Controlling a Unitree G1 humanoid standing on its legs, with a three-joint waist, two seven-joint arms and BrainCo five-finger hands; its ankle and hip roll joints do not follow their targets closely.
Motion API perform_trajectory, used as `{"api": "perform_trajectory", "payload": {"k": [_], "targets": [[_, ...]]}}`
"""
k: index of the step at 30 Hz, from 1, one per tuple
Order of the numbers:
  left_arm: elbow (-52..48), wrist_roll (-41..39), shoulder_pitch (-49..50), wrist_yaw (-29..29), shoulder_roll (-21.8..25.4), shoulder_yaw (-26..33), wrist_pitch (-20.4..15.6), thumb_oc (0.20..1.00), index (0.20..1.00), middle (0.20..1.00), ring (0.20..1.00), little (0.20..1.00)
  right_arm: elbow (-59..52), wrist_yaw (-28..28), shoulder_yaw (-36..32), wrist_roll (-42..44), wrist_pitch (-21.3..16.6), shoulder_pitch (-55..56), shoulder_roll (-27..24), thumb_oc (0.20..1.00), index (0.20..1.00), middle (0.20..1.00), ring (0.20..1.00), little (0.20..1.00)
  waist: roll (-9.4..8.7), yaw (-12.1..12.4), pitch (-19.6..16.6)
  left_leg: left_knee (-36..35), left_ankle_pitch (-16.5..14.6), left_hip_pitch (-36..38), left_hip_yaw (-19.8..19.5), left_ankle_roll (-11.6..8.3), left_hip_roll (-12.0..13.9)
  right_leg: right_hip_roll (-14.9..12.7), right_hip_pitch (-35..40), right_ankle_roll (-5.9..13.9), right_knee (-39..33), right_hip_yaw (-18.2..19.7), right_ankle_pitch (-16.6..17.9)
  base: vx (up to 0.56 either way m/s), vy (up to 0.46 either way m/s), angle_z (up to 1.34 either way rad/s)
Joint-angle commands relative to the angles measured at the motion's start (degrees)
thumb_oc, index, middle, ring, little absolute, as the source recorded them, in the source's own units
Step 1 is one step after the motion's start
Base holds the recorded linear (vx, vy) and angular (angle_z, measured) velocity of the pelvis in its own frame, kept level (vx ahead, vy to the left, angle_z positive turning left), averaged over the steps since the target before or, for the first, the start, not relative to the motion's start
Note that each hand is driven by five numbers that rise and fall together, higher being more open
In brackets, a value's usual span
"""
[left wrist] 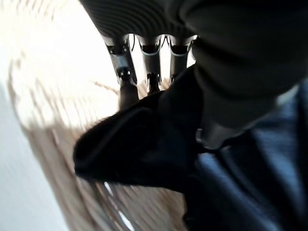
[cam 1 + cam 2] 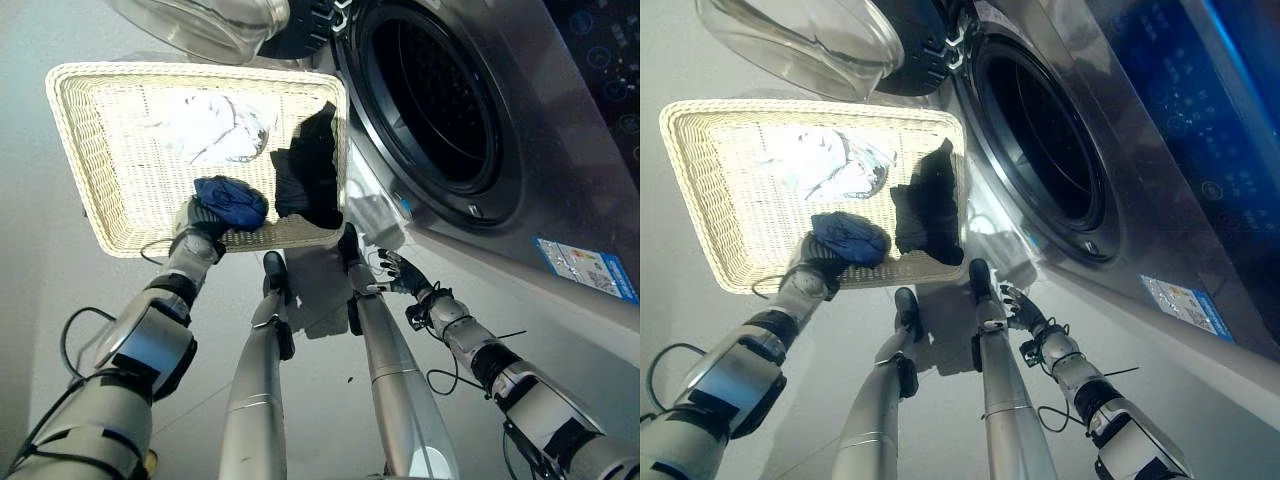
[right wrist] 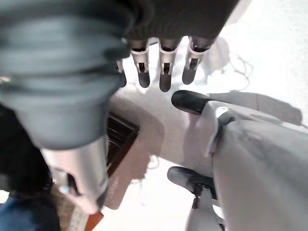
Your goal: Put the clothes into the washing machine.
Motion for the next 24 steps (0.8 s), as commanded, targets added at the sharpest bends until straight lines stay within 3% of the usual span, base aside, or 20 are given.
{"api": "perform_trajectory", "payload": {"k": [1,4,7,10,11,16,18,24], "targets": [[-5.1,-3.3,1.0,5.9,-1.2,3.5,-7.2,0.2,0.2,0.2,0.2,0.2,-5.3,-3.1,-0.5,3.5,-6.0,3.9,-0.8,1.0,1.0,1.0,1.0,1.0,1.04,2.5,-0.7,4.4,-3.6,0.3,-1.4,-1.56,-3.4,2.2,2.2,2.19,-4.1,-1.8,0.5,-0.03,-0.063,0.22],[-8.2,-2.3,3.2,7.9,-1.3,4.2,-7.1,0.2,0.2,0.2,0.2,0.2,-7.3,-5.1,-1.4,3.3,-7.0,4.2,-0.7,1.0,1.0,1.0,1.0,1.0,1.4,3.3,-0.7,3.3,-3.0,0.9,-1.8,-1.67,-3.4,2.2,2.9,2.15,-4.2,-2.3,0.2,-0.04,-0.058,0.15],[-17.0,2.4,10.2,13.2,-1.7,5.8,-6.3,0.2,0.2,0.2,0.2,0.2,-14.5,-14.2,-3.7,-2.0,-9.1,3.8,-1.9,1.0,1.0,1.0,1.0,1.0,2.95,5.5,-0.7,-0.3,-0.7,2.6,-3.0,-1.94,-3.3,2.1,4.9,2.13,-4.6,-4.2,-0.4,-0.07,-0.059,0.11],[-19.8,3.4,12.5,14.0,-1.7,6.2,-6.7,0.2,0.2,0.2,0.2,0.2,-17.3,-17.2,-4.4,-4.8,-9.5,3.1,-2.7,1.0,1.0,1.0,1.0,1.0,3.52,6.2,-0.7,-2.0,0.6,3.0,-3.3,-2.07,-3.2,2.0,5.5,2.2,-4.9,-4.9,-0.3,-0.05,-0.015,0.23],[-24.5,4.3,17.1,14.0,-2.4,6.5,-8.6,0.2,0.2,0.2,0.2,0.2,-21.1,-19.9,-5.4,-7.7,-10.0,2.4,-3.9,1.0,1.0,1.0,1.0,1.0,4.54,7.8,-0.7,-4.1,1.4,4.6,-4.1,-2.3,-2.7,2.0,7.3,2.32,-5.0,-6.1,-1.2,-0.06,-0.011,0.13],[-31.1,7.7,22.1,11.7,-2.9,6.6,-13.4,0.2,0.2,0.2,0.2,0.2,-24.2,-20.0,-6.6,-14.4,-10.7,-1.4,-5.6,1.0,1.0,1.0,1.0,1.0,6.01,10.7,-0.7,-6.2,2.8,6.3,-5.9,-2.56,-2.6,1.4,9.5,2.32,-4.8,-7.8,-2.4,-0.06,0.0,0.15],[-32.5,8.2,22.4,11.1,-2.7,6.5,-13.4,0.2,0.2,0.2,0.2,0.2,-24.6,-19.9,-6.4,-15.0,-10.4,-2.2,-5.8,1.0,1.0,1.0,1.0,1.0,6.19,11.1,-0.7,-6.2,2.9,6.5,-6.1,-2.59,-2.6,1.2,9.8,2.33,-4.7,-8.1,-2.5,-0.03,-0.011,0.12],[-41.7,9.3,22.4,1.5,0.2,4.2,-15.9,0.2,0.2,0.2,0.2,0.2,-26.5,-12.8,-3.8,-17.2,-7.8,-7.5,-6.8,1.0,1.0,1.0,1.0,1.0,7.19,13.3,-0.7,-8.5,4.6,7.4,-6.4,-2.75,-2.4,0.3,10.8,2.66,-5.7,-10.3,-1.9,-0.03,-0.024,0.12]]}}
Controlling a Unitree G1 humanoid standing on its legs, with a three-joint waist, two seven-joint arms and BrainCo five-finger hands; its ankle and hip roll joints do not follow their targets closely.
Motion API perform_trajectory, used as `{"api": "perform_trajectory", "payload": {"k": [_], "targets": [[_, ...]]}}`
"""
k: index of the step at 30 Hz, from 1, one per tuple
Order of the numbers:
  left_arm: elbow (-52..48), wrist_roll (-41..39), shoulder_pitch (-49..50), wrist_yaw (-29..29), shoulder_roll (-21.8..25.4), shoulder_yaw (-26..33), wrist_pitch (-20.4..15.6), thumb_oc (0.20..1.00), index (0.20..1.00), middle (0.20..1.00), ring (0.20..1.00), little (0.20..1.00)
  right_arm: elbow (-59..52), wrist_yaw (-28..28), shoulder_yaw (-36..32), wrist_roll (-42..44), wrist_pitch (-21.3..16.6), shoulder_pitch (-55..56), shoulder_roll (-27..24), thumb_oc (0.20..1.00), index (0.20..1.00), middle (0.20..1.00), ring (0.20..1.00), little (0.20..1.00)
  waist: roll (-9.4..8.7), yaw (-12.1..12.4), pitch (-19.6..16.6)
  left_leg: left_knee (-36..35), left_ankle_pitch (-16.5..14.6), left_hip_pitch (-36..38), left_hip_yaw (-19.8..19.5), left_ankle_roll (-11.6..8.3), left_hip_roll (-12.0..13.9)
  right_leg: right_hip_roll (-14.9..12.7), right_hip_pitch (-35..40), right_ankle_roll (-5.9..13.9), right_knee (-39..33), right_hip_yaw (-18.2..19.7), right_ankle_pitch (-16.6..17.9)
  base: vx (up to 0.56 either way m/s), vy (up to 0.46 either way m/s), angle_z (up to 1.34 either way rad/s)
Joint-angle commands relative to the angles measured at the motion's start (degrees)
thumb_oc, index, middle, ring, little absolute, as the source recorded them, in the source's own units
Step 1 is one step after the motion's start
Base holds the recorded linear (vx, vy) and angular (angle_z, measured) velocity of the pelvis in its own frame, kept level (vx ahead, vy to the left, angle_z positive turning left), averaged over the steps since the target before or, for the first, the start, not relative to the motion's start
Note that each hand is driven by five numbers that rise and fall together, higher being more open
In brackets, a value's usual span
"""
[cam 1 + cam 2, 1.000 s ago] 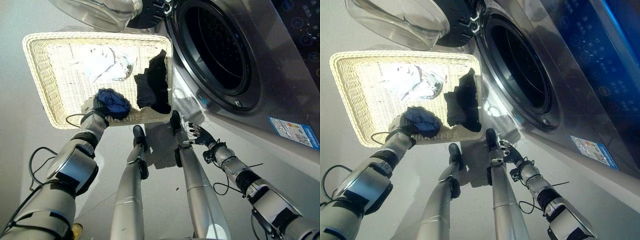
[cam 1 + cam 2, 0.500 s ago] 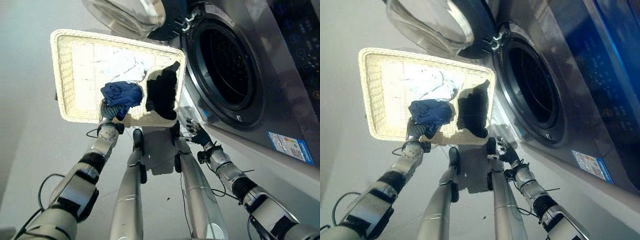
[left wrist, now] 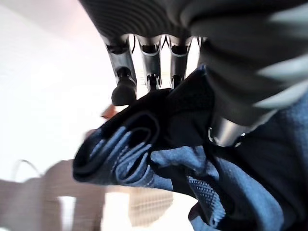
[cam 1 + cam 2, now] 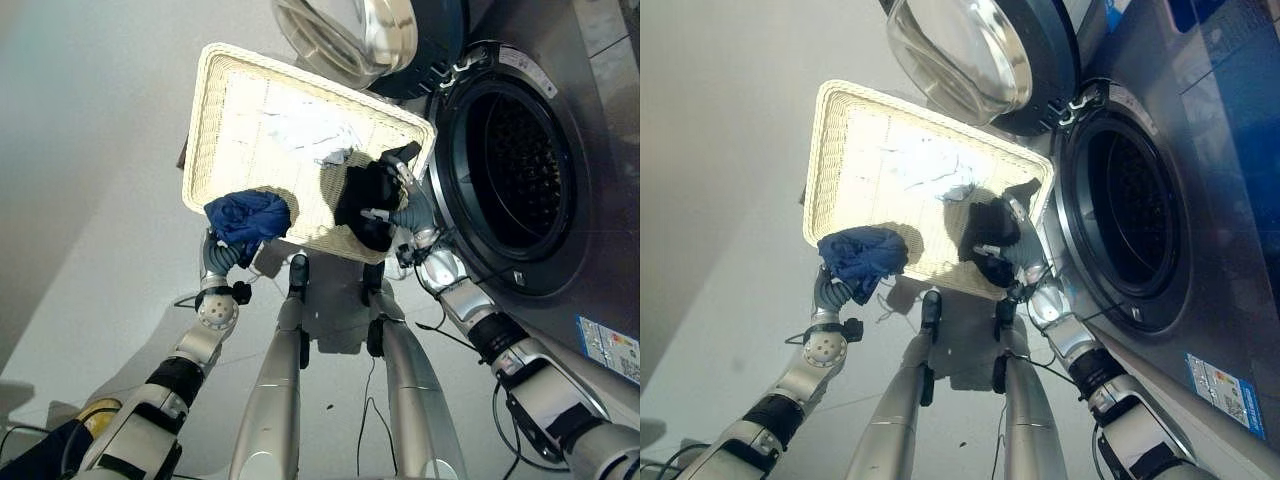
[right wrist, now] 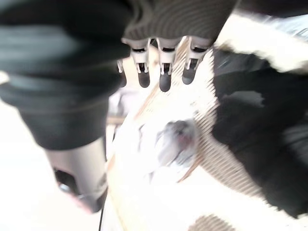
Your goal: Put the clothes into the washing machine.
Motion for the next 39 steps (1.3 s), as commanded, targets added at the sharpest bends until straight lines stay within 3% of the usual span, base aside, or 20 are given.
{"api": "perform_trajectory", "payload": {"k": [1,8,9,10,14,26,32,39], "targets": [[-4.9,0.6,-2.0,-6.4,-1.4,-0.7,-5.1,0.2,0.2,0.2,0.2,0.2,-5.9,4.8,2.2,-1.6,-0.5,1.0,-2.0,1.0,1.0,1.0,1.0,1.0,4.44,-0.9,-0.9,1.7,-1.5,0.3,1.8,0.18,-2.5,1.4,4.5,4.81,-4.4,-1.8,0.0,-0.01,-0.021,0.04],[-6.6,-1.8,-4.9,-14.5,-0.8,-4.9,-8.5,0.2,0.2,0.2,0.2,0.2,-4.0,15.4,8.1,1.5,5.4,-3.4,-2.4,1.0,1.0,1.0,1.0,1.0,4.35,-0.4,-0.9,-1.7,0.1,1.7,2.5,-0.1,-1.7,1.5,5.2,5.31,-6.1,-2.7,1.0,0.0,-0.007,0.04],[-6.7,-1.7,-5.1,-15.0,-0.7,-5.2,-8.6,0.2,0.2,0.2,0.2,0.2,-3.9,16.8,8.7,3.4,6.4,-3.6,-2.6,1.0,1.0,1.0,1.0,1.0,4.28,-0.4,-0.9,-1.7,0.1,1.8,2.5,-0.1,-1.7,1.5,5.3,5.32,-6.2,-2.7,1.1,0.0,0.0,0.0],[-7.4,-2.2,-6.1,-16.2,-0.1,-6.2,-8.4,0.2,0.2,0.2,0.2,0.2,-3.9,20.2,9.4,10.9,9.0,-3.5,-2.9,1.0,1.0,1.0,1.0,1.0,4.16,-0.5,-0.9,-1.7,0.1,1.9,2.3,-0.11,-1.8,1.5,5.2,5.41,-6.2,-2.8,1.2,0.02,-0.011,0.03],[-7.9,-1.2,-8.5,-17.2,0.3,-8.8,-7.3,0.2,0.2,0.2,0.2,0.2,-3.4,23.9,10.1,18.0,10.4,-3.0,-2.0,1.0,1.0,1.0,1.0,1.0,3.86,-0.9,-0.9,-1.4,0.1,1.8,2.1,-0.13,-2.0,1.4,4.9,5.65,-6.0,-2.6,1.6,0.02,0.002,0.05],[-8.3,1.0,-10.2,-19.9,0.7,-12.4,-5.1,0.2,0.2,0.2,0.2,0.2,-5.6,25.8,9.8,23.1,12.2,-1.1,-1.2,1.0,1.0,1.0,1.0,1.0,3.98,-2.1,-0.9,-1.1,0.1,1.3,3.0,-0.05,-1.8,1.5,3.9,6.07,-5.7,-1.9,1.9,0.01,0.009,-0.01],[-9.2,0.7,-10.1,-21.8,0.6,-14.1,-3.6,0.2,0.2,0.2,0.2,0.2,-6.1,25.2,9.7,26.1,11.2,0.1,-1.0,1.0,1.0,1.0,1.0,1.0,4.02,-2.3,-0.9,-1.2,0.1,0.9,3.2,0.0,-1.8,1.6,3.6,6.14,-5.8,-1.8,2.0,0.0,0.0,0.0],[-7.3,0.6,-8.8,-17.8,-0.3,-15.4,0.4,0.2,0.2,0.2,0.2,0.2,-7.2,21.9,7.3,35.1,7.2,2.6,1.0,1.0,1.0,1.0,1.0,1.0,3.87,-2.7,-0.9,-0.3,-0.1,-0.3,3.2,0.01,-1.9,1.8,2.5,6.22,-5.3,-1.6,1.9,0.0,-0.002,-0.01]]}}
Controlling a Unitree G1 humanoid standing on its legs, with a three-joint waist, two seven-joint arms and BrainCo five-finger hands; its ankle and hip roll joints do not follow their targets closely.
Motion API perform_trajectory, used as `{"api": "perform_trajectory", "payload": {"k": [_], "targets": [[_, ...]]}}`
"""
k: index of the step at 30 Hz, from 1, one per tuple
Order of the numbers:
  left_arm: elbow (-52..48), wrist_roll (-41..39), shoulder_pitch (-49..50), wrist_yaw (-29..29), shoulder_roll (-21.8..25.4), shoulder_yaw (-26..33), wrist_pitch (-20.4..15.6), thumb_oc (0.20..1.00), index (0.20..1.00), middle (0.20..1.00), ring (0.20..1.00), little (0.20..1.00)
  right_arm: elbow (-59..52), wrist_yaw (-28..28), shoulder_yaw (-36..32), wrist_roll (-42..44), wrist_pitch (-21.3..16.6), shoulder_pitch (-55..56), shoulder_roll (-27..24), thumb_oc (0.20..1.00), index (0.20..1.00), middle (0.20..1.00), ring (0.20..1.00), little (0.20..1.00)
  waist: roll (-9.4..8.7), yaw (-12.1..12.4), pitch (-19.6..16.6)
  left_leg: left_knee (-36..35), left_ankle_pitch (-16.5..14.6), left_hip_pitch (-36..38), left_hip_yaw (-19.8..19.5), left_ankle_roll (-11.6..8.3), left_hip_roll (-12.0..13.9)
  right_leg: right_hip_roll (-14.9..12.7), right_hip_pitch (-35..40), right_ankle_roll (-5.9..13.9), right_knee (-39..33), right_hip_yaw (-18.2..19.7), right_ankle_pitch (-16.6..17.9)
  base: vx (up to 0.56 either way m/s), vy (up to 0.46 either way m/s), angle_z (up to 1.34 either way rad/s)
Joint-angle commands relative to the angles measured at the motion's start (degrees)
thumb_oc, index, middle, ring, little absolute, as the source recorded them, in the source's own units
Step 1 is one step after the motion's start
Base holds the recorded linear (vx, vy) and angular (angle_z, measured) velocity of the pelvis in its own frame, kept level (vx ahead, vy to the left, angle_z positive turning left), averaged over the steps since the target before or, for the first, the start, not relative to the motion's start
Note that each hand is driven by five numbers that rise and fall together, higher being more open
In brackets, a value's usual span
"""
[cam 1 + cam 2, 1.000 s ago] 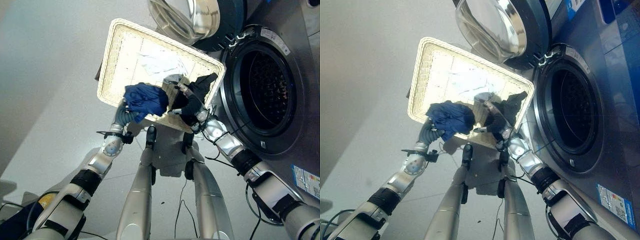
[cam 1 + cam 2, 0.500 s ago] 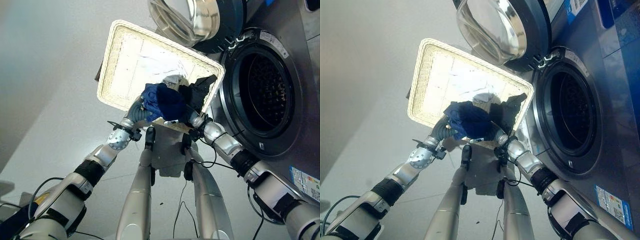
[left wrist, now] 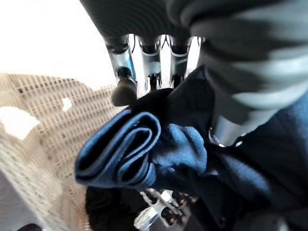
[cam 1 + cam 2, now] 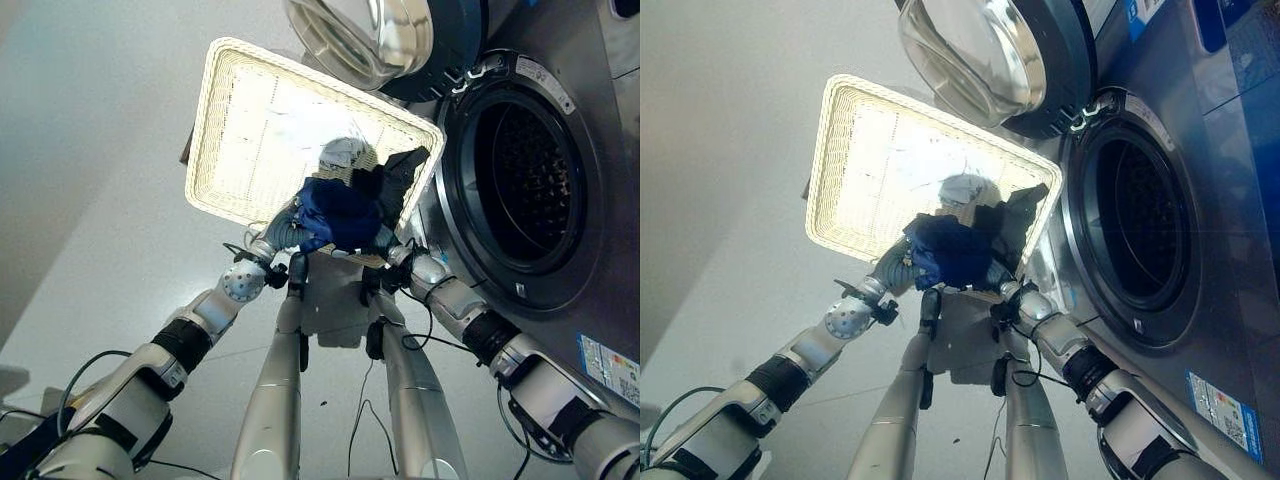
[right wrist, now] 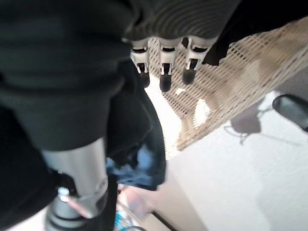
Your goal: Put the clothes into the washing machine.
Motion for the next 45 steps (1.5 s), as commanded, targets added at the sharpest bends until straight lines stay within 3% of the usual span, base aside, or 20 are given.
{"api": "perform_trajectory", "payload": {"k": [1,4,9,18,23,24,25,27,30,32,34,35,36,37,44,45], "targets": [[-4.2,0.6,1.4,1.7,-3.0,0.3,-0.5,0.2,0.2,0.2,0.2,0.2,-6.6,-1.7,-1.8,6.1,-5.3,0.8,0.4,1.0,1.0,1.0,1.0,1.0,3.67,-2.0,-0.9,3.6,-1.6,-1.6,3.5,0.44,-3.0,1.0,1.3,6.3,-2.6,0.3,2.0,0.03,0.01,-0.07],[-3.4,2.0,2.9,4.0,-3.2,0.3,0.9,0.2,0.2,0.2,0.2,0.2,-6.5,-1.4,-3.5,13.9,-4.3,3.1,1.7,1.0,1.0,1.0,1.0,1.0,3.93,-2.2,-0.9,3.6,-1.6,-2.0,3.7,0.42,-2.9,1.2,0.8,6.16,-2.6,0.3,2.0,0.03,0.025,-0.13],[-2.3,3.4,3.9,5.2,-3.4,0.0,1.5,0.2,0.2,0.2,0.2,0.2,-5.5,0.2,-4.7,19.9,-2.8,5.2,2.9,1.0,1.0,1.0,1.0,1.0,4.06,-2.6,-0.9,3.5,-1.6,-2.4,4.2,0.33,-2.5,1.5,0.5,5.85,-2.7,0.8,1.8,0.02,0.021,-0.05],[-2.8,8.5,2.8,4.2,-2.0,-2.6,2.1,0.2,0.2,0.2,0.2,0.2,-5.7,-0.4,-3.6,18.3,-3.3,6.5,3.0,1.0,1.0,1.0,1.0,1.0,4.23,-3.2,-0.9,2.9,-1.2,-2.5,4.9,0.32,-2.1,2.1,0.4,5.59,-2.9,1.4,1.8,0.02,0.008,-0.08],[-3.7,11.5,1.3,2.8,-1.2,-4.1,2.1,0.2,0.2,0.2,0.2,0.2,-4.8,-0.7,-2.9,16.6,-1.5,5.7,2.6,1.0,1.0,1.0,1.0,1.0,4.27,-3.4,-0.9,3.3,-1.3,-2.6,4.9,0.24,-2.2,2.1,0.4,5.57,-2.8,1.8,1.7,0.01,0.017,-0.05],[-4.1,12.2,0.6,2.2,-0.9,-4.6,2.2,0.2,0.2,0.2,0.2,0.2,-4.5,-0.3,-2.5,16.3,-0.9,5.4,2.4,0.953,0.953,0.953,0.953,0.953,4.26,-3.5,-0.9,3.5,-1.3,-2.9,4.9,0.22,-2.2,2.1,0.2,5.55,-2.7,1.9,1.8,0.02,0.017,-0.06],[-4.3,12.6,0.2,1.9,-0.7,-4.8,2.0,0.2,0.2,0.2,0.2,0.2,-4.3,-0.2,-2.3,15.9,0.1,5.3,2.2,0.746,0.746,0.746,0.746,0.746,4.26,-3.6,-0.9,3.6,-1.3,-2.9,4.8,0.23,-2.2,2.1,0.2,5.54,-2.7,2.0,1.7,0.01,0.013,-0.06],[-5.0,13.1,-0.6,1.1,-0.2,-5.4,2.3,0.2,0.2,0.2,0.2,0.2,-3.8,1.2,-2.0,15.3,1.7,4.9,1.7,0.542,0.542,0.542,0.542,0.542,4.25,-3.7,-0.9,3.8,-1.5,-3.0,4.8,0.27,-2.2,2.2,0.1,5.51,-2.5,2.2,1.7,0.01,0.005,-0.06],[-5.2,13.9,-1.7,0.3,0.3,-6.2,2.0,0.2,0.2,0.2,0.2,0.2,-2.8,2.9,-1.3,14.3,4.2,4.5,1.0,0.561,0.561,0.561,0.561,0.561,4.11,-3.7,-0.9,4.3,-1.6,-3.2,4.5,0.31,-2.3,2.2,0.0,5.5,-2.3,2.4,1.7,0.0,-0.002,-0.02],[-5.5,14.0,-2.4,-1.3,0.9,-6.7,1.3,0.2,0.2,0.2,0.2,0.2,-2.0,5.0,-0.3,12.6,6.3,4.5,0.2,0.639,0.639,0.639,0.639,0.639,3.9,-3.7,-0.9,4.5,-2.2,-2.7,4.2,0.4,-2.4,2.2,0.5,5.57,-2.1,2.6,1.1,0.0,-0.022,0.0],[-6.0,13.6,-3.5,-2.8,1.4,-7.1,1.3,0.2,0.2,0.2,0.2,0.2,-1.8,6.6,0.3,13.3,7.9,3.9,-0.5,0.617,0.617,0.617,0.617,0.617,3.67,-3.7,-0.9,4.9,-1.8,-3.5,3.9,0.46,-2.5,2.3,-0.2,5.6,-2.0,2.6,1.7,-0.01,-0.049,0.01],[-6.6,13.2,-3.9,-3.8,1.7,-7.5,1.4,0.2,0.2,0.2,0.2,0.2,-1.7,7.8,0.6,14.1,8.6,3.8,-0.6,0.507,0.507,0.507,0.507,0.507,3.52,-3.7,-0.9,5.1,-1.9,-3.8,3.7,0.48,-2.6,2.3,-0.4,5.61,-1.8,2.6,1.7,0.0,-0.037,0.01],[-6.7,13.2,-3.9,-3.9,1.7,-7.4,1.4,0.2,0.2,0.2,0.2,0.2,-1.7,7.9,0.6,14.1,8.6,3.8,-0.7,0.507,0.507,0.507,0.507,0.507,3.52,-3.7,-0.9,5.2,-1.9,-3.8,3.7,0.48,-2.6,2.3,-0.4,5.61,-1.8,2.6,1.7,0.0,-0.051,0.01],[-7.2,12.0,-4.3,-5.2,2.2,-7.7,1.6,0.2,0.2,0.2,0.2,0.2,-1.7,9.1,0.8,14.4,9.6,3.7,-0.8,0.2,0.2,0.2,0.2,0.2,3.39,-3.7,-0.9,5.5,-2.0,-4.2,3.5,0.51,-2.7,2.2,-0.8,5.68,-1.8,2.6,1.9,0.0,0.0,0.0],[-7.7,8.4,-4.2,-7.1,1.8,-8.1,2.5,0.2,0.2,0.2,0.2,0.2,-1.6,10.2,1.3,15.8,9.6,3.8,-0.5,0.2,0.2,0.2,0.2,0.2,3.14,-3.7,-0.9,5.2,-2.0,-4.5,3.3,0.55,-2.8,2.3,-1.3,5.91,-2.1,2.4,2.3,0.0,-0.028,0.02],[-7.2,7.7,-3.8,-6.0,1.4,-8.0,2.7,0.507,0.507,0.507,0.507,0.507,-1.2,10.1,1.3,16.1,9.3,3.8,-0.2,0.2,0.2,0.2,0.2,0.2,3.1,-3.7,-0.9,5.2,-2.0,-4.6,3.3,0.49,-2.8,2.3,-1.3,5.94,-2.2,2.4,2.3,0.0,-0.021,0.03]]}}
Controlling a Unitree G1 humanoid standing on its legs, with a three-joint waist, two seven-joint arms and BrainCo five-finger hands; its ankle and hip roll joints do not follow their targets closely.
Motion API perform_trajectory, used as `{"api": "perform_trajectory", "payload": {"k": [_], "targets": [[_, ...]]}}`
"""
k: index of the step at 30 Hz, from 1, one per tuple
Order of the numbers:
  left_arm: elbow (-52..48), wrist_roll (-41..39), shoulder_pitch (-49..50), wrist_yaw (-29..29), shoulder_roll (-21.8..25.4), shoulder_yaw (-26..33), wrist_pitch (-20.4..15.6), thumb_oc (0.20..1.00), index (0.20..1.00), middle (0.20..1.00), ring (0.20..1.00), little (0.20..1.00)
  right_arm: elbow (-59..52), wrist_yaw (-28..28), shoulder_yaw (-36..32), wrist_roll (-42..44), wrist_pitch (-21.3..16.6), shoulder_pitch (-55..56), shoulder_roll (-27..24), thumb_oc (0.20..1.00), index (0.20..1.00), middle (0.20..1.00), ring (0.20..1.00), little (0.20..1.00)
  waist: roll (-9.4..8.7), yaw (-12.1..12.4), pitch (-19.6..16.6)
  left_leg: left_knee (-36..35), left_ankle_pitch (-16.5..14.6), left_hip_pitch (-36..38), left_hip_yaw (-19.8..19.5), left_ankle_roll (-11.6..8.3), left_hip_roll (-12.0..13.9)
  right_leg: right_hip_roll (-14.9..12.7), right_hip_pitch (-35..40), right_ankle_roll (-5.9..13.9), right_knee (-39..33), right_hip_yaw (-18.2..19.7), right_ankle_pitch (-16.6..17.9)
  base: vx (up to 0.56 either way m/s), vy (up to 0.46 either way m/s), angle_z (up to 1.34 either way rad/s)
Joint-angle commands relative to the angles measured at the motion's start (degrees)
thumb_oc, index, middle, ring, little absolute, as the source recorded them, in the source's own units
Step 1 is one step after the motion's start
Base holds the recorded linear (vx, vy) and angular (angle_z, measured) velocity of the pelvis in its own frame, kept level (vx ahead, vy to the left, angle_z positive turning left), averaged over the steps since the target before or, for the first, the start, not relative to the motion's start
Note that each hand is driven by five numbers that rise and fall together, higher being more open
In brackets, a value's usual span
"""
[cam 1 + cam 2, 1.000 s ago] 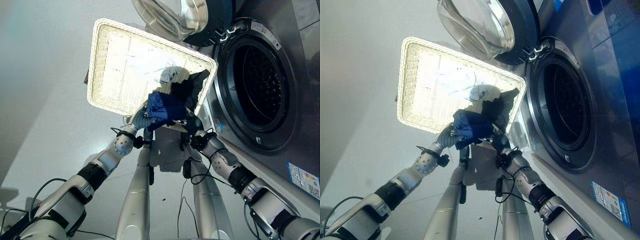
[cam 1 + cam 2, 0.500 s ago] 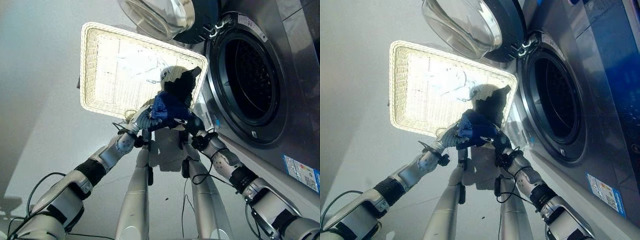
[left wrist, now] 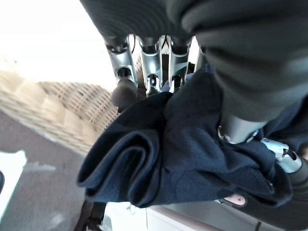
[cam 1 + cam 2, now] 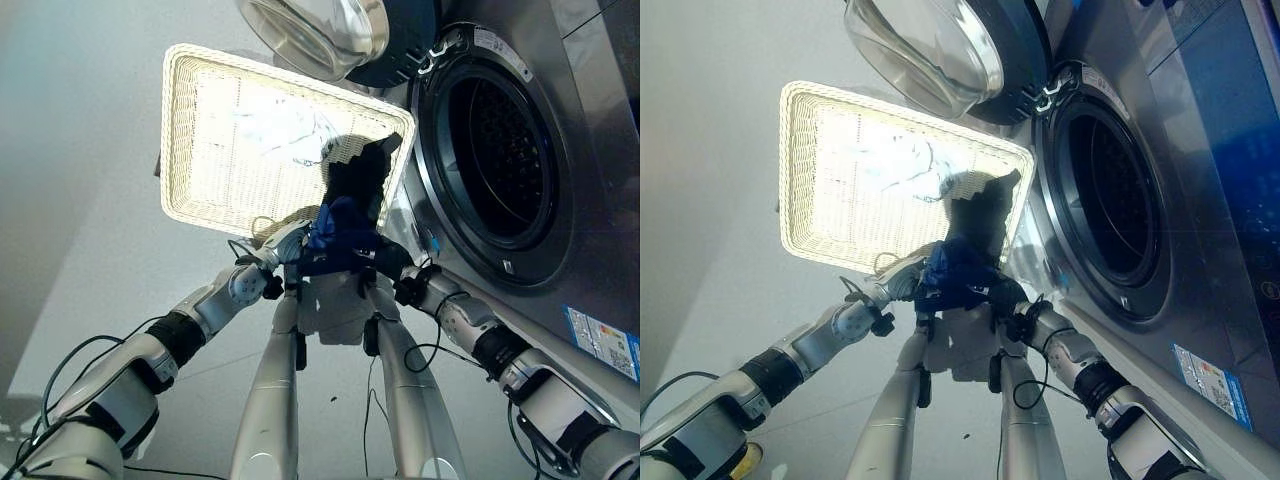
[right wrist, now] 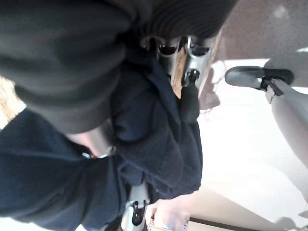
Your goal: Put the clothes into the washing machine.
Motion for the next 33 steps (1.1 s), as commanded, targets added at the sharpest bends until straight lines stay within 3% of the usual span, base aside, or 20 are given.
{"api": "perform_trajectory", "payload": {"k": [1,2,7,10,13,15,19,20,21,27,31,32,33], "targets": [[-6.7,-2.6,0.0,0.8,-3.2,0.1,-2.5,0.664,0.664,0.664,0.664,0.664,-3.4,2.9,3.0,1.6,0.2,-0.4,1.7,0.2,0.2,0.2,0.2,0.2,3.1,-1.8,-0.9,4.0,-1.1,-3.1,-0.1,0.7,-3.7,0.8,0.6,6.4,-0.3,-1.3,0.2,0.0,0.0,0.0],[-6.3,-3.5,0.8,3.2,-3.7,0.3,-1.6,1.0,1.0,1.0,1.0,1.0,-3.3,2.5,3.0,1.9,0.4,0.0,2.0,0.2,0.2,0.2,0.2,0.2,3.11,-1.7,-0.9,4.1,-1.5,-2.9,-0.1,0.66,-3.7,0.9,0.8,6.4,-0.1,-1.3,-0.2,0.0,0.0,0.0],[-4.5,-7.4,2.7,8.8,-4.9,2.2,-1.2,1.0,1.0,1.0,1.0,1.0,-2.2,2.0,2.5,3.4,0.8,0.5,2.5,0.2,0.2,0.2,0.2,0.2,3.16,-1.5,-0.9,3.9,-1.3,-3.2,-0.2,0.64,-3.7,1.0,0.6,6.35,-0.4,-1.5,-0.2,0.01,-0.027,-0.01],[-2.2,-10.8,5.1,15.6,-6.2,4.5,-1.5,1.0,1.0,1.0,1.0,1.0,-1.0,0.5,1.0,7.6,-0.6,1.1,2.8,0.2,0.2,0.2,0.2,0.2,3.3,-1.2,-0.9,3.7,-1.2,-3.5,0.0,0.58,-3.8,0.9,0.3,6.35,-0.4,-2.0,-0.3,0.02,-0.063,-0.01],[3.3,-16.6,9.1,23.9,-8.9,10.2,-1.8,1.0,1.0,1.0,1.0,1.0,1.7,-0.5,-3.4,17.1,-3.9,2.0,4.1,0.2,0.2,0.2,0.2,0.2,3.85,-0.7,-0.9,3.5,-1.1,-3.4,0.7,0.59,-3.8,0.6,0.3,6.35,0.0,-2.5,-0.5,0.02,-0.108,-0.01],[4.5,-18.1,9.9,25.4,-9.5,11.6,-1.8,1.0,1.0,1.0,1.0,1.0,2.3,-0.4,-4.6,18.8,-4.7,2.1,4.3,0.2,0.2,0.2,0.2,0.2,4.08,-0.6,-0.9,3.4,-1.1,-3.2,0.8,0.62,-3.8,0.5,0.5,6.34,0.0,-2.5,-0.6,0.02,-0.055,-0.01],[9.2,-29.8,13.4,25.8,-13.3,18.3,-5.0,1.0,1.0,1.0,1.0,1.0,4.3,-1.0,-10.9,28.7,-8.7,1.4,4.5,0.2,0.2,0.2,0.2,0.2,4.87,-0.6,-0.9,3.6,-1.6,-2.7,2.1,0.47,-3.8,-0.1,0.7,6.48,0.5,-2.8,-1.0,0.01,-0.071,-0.02],[10.2,-31.1,14.0,24.8,-14.2,19.8,-5.2,1.0,1.0,1.0,1.0,1.0,4.3,-1.6,-12.4,30.7,-10.6,1.2,4.6,0.2,0.2,0.2,0.2,0.2,4.97,-0.7,-0.9,3.8,-1.7,-2.6,2.4,0.43,-3.8,-0.3,0.7,6.56,0.7,-2.9,-1.1,0.03,-0.108,-0.02],[13.4,-33.5,15.1,22.5,-16.1,23.4,-5.2,1.0,1.0,1.0,1.0,1.0,3.7,-3.7,-18.8,38.7,-14.3,-0.1,4.7,0.2,0.2,0.2,0.2,0.2,5.27,-1.1,-0.9,4.3,-2.4,-2.3,3.4,0.41,-3.6,-0.7,0.7,6.8,1.4,-2.8,-1.4,0.04,-0.093,-0.02],[15.9,-31.5,17.4,22.9,-17.0,24.4,-5.9,1.0,1.0,1.0,1.0,1.0,1.9,-8.8,-31.4,52.7,-21.3,-3.7,1.2,0.2,0.2,0.2,0.2,0.2,6.5,-2.3,-0.9,4.5,-3.5,-1.0,5.6,0.65,-3.4,-0.9,0.9,6.88,2.7,-2.2,-2.1,0.04,-0.002,-0.09],[17.1,-32.0,18.3,21.5,-17.0,24.3,-6.8,1.0,1.0,1.0,1.0,1.0,2.0,-16.2,-39.0,59.3,-30.9,-9.4,-4.1,0.2,0.2,0.2,0.2,0.2,7.43,-2.9,-0.9,5.6,-4.2,-1.1,7.2,0.76,-3.3,-1.0,0.3,6.64,3.0,-1.4,-1.8,0.03,0.044,-0.23],[17.3,-32.6,19.1,20.4,-16.8,24.2,-6.9,1.0,1.0,1.0,1.0,1.0,2.7,-21.3,-42.8,62.4,-38.8,-12.8,-7.6,0.2,0.2,0.2,0.2,0.2,7.61,-3.3,-0.9,7.1,-5.2,-1.1,7.7,0.82,-3.5,-1.2,0.2,6.52,3.3,-1.1,-1.9,0.0,0.02,-0.17],[17.3,-32.6,18.9,20.3,-16.8,24.2,-6.9,1.0,1.0,1.0,1.0,1.0,2.7,-21.4,-42.8,62.4,-39.0,-13.1,-7.7,0.2,0.2,0.2,0.2,0.2,7.65,-3.2,-0.9,7.1,-5.1,-1.4,7.7,0.83,-3.5,-1.2,0.0,6.51,3.2,-1.1,-1.8,0.05,0.021,-0.12]]}}
